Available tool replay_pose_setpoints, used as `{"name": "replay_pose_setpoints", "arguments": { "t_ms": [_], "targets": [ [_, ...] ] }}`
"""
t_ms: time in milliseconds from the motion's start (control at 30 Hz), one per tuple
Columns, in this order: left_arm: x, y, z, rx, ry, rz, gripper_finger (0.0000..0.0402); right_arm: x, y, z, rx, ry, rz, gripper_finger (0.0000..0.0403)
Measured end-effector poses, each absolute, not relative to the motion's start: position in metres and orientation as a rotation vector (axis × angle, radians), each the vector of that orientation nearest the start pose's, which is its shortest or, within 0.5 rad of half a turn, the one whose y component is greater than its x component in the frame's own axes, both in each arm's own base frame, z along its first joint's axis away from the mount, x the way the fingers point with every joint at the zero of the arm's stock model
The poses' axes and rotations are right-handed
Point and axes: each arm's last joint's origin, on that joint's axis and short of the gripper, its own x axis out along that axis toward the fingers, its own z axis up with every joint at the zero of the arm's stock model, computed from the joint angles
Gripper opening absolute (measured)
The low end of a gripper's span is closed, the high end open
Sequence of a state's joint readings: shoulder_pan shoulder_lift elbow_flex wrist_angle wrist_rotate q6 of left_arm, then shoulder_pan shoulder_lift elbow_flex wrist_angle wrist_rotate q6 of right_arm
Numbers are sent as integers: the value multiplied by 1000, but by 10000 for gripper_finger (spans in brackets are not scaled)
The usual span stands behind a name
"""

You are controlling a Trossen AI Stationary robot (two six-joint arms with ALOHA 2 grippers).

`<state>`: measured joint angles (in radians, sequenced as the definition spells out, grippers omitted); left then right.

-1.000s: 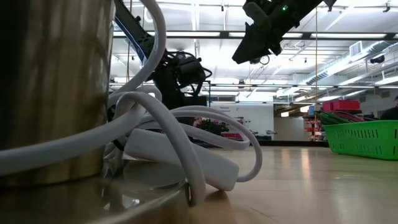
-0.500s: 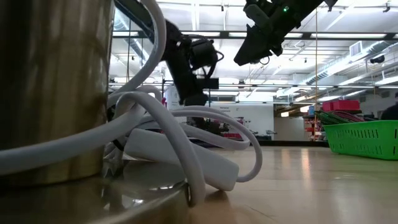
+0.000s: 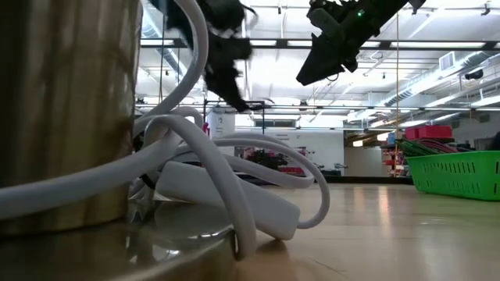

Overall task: Pick & Place USB Port
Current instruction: Put the black charger cable into the yellow basket

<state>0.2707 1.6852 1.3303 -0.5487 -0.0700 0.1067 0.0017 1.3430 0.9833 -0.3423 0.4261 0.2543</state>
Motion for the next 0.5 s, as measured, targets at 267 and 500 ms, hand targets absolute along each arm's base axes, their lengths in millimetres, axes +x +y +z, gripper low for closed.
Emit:
{"name": "replay_pose_setpoints", "arguments": {
  "t_ms": [267,500],
  "targets": [
    [253,57,282,-152,778,383,18,283,-11,270,89,628,-490,123],
    [184,20,265,-430,643,481,18,284,-12,271,85,613,-488,123]
  ]
}}
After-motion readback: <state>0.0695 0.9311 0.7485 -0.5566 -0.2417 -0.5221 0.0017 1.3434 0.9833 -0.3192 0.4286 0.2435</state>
